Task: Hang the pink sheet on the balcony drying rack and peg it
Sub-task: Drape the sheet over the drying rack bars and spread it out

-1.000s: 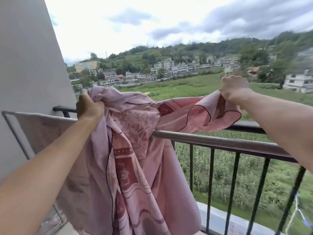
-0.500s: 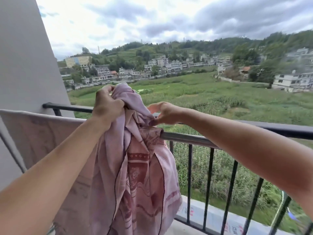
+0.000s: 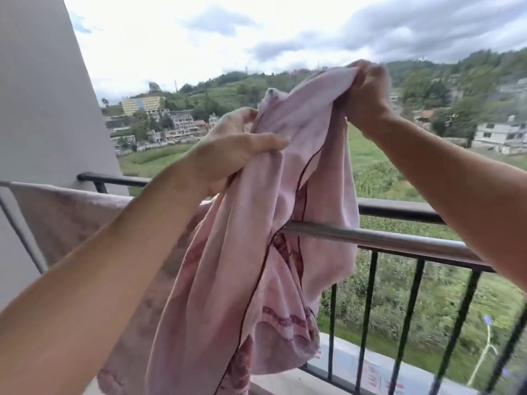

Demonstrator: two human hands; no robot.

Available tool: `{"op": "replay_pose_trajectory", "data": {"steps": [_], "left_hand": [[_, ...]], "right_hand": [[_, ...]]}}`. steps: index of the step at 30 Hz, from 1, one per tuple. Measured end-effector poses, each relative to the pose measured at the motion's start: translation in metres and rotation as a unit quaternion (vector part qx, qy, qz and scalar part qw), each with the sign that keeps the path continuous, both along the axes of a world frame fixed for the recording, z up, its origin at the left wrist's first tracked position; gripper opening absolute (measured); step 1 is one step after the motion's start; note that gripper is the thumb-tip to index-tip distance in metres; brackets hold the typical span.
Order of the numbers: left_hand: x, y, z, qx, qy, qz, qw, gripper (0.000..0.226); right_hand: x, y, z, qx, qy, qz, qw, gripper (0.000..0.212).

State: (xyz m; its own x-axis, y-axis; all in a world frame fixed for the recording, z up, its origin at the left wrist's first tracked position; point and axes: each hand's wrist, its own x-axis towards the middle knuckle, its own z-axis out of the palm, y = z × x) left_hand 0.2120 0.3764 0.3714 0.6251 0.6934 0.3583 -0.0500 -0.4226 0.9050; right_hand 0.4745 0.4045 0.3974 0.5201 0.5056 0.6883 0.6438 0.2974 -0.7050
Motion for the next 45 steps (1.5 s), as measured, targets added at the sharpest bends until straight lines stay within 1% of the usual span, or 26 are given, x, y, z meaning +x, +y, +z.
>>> {"op": "replay_pose_trajectory", "data": {"steps": [2, 4, 6, 7, 8, 9, 10, 11, 13, 14, 16, 17, 19, 20, 22, 24, 27, 30, 32, 34, 36, 38, 40, 42, 44, 45], "left_hand": [[0.031, -0.014, -0.020, -0.040, 0.064, -0.021, 0.997, 0.054], [0.047, -0.023, -0.042, -0.085, 0.132, -0.100, 0.982, 0.055], [0.060, -0.027, -0.059, -0.126, 0.136, -0.147, 0.972, 0.048], [0.066, -0.026, -0.066, -0.127, 0.120, -0.116, 0.978, 0.041], [0.065, -0.017, -0.070, -0.092, 0.114, -0.033, 0.989, 0.031], [0.061, -0.005, -0.076, -0.018, 0.133, 0.089, 0.987, 0.019], [0.057, 0.005, -0.084, 0.063, 0.179, 0.199, 0.961, 0.013], [0.052, 0.011, -0.094, 0.123, 0.246, 0.261, 0.925, 0.014], [0.051, 0.016, -0.116, 0.172, 0.348, 0.282, 0.877, 0.019], [0.051, 0.015, -0.124, 0.179, 0.359, 0.285, 0.871, 0.019], [0.061, 0.004, -0.130, 0.180, 0.340, 0.274, 0.881, 0.023], [0.068, -0.001, -0.131, 0.179, 0.324, 0.253, 0.894, 0.025], [0.081, -0.011, -0.132, 0.192, 0.283, 0.199, 0.918, 0.023], [0.088, -0.016, -0.133, 0.209, 0.261, 0.185, 0.924, 0.017], [0.100, -0.020, -0.137, 0.261, 0.219, 0.193, 0.920, 0.007], [0.107, -0.025, -0.140, 0.302, 0.192, 0.223, 0.907, 0.006], [0.104, -0.024, -0.141, 0.358, 0.177, 0.310, 0.863, 0.010], [0.082, -0.009, -0.133, 0.302, 0.104, 0.398, 0.860, 0.014], [0.068, 0.005, -0.133, 0.270, 0.107, 0.423, 0.858, 0.016], [0.073, 0.000, -0.141, 0.279, 0.146, 0.404, 0.859, 0.018], [0.092, -0.024, -0.149, 0.317, 0.166, 0.348, 0.867, 0.018], [0.125, -0.058, -0.158, 0.341, 0.144, 0.257, 0.893, 0.023], [0.167, -0.103, -0.163, 0.358, 0.137, 0.163, 0.909, 0.028], [0.203, -0.135, -0.172, 0.400, 0.149, 0.104, 0.898, 0.029], [0.227, -0.154, -0.177, 0.419, 0.135, 0.103, 0.892, 0.027], [0.235, -0.160, -0.176, 0.410, 0.103, 0.104, 0.900, 0.024]], "right_hand": [[0.037, -0.028, -0.028, -0.127, -0.046, 0.017, 0.991, 0.018], [0.063, -0.055, -0.061, -0.276, -0.077, 0.038, 0.957, 0.023], [0.097, -0.083, -0.084, -0.339, -0.076, 0.024, 0.937, 0.026], [0.116, -0.099, -0.092, -0.346, -0.074, 0.006, 0.935, 0.028], [0.130, -0.111, -0.095, -0.349, -0.078, -0.019, 0.934, 0.029], [0.142, -0.124, -0.096, -0.354, -0.087, -0.049, 0.930, 0.029], [0.152, -0.140, -0.096, -0.364, -0.101, -0.076, 0.923, 0.029], [0.159, -0.152, -0.095, -0.380, -0.113, -0.095, 0.913, 0.030], [0.167, -0.174, -0.096, -0.441, -0.129, -0.080, 0.885, 0.028], [0.163, -0.182, -0.097, -0.477, -0.127, -0.044, 0.869, 0.025], [0.154, -0.197, -0.099, -0.508, -0.106, 0.026, 0.854, 0.036], [0.146, -0.201, -0.101, -0.487, -0.097, 0.052, 0.867, 0.042], [0.124, -0.211, -0.104, -0.422, -0.109, 0.064, 0.898, 0.027], [0.111, -0.216, -0.107, -0.412, -0.133, 0.058, 0.899, 0.026], [0.086, -0.226, -0.116, -0.434, -0.218, 0.011, 0.874, 0.059], [0.068, -0.233, -0.130, -0.426, -0.269, -0.026, 0.864, 0.064], [0.079, -0.250, -0.136, -0.337, -0.171, 0.005, 0.926, 0.036], [0.120, -0.281, -0.122, -0.222, -0.108, -0.070, 0.967, 0.012], [0.153, -0.306, -0.115, -0.154, -0.113, -0.197, 0.962, 0.019], [0.183, -0.337, -0.122, -0.151, -0.105, -0.286, 0.941, 0.030], [0.192, -0.364, -0.138, -0.226, -0.067, -0.295, 0.926, 0.028], [0.182, -0.383, -0.158, -0.269, -0.048, -0.305, 0.912, 0.024], [0.171, -0.398, -0.175, -0.214, -0.072, -0.356, 0.907, 0.028], [0.160, -0.408, -0.188, -0.172, -0.076, -0.409, 0.893, 0.031], [0.157, -0.417, -0.201, -0.159, -0.015, -0.420, 0.894, 0.044], [0.154, -0.421, -0.205, -0.154, 0.048, -0.416, 0.895, 0.049]]}}
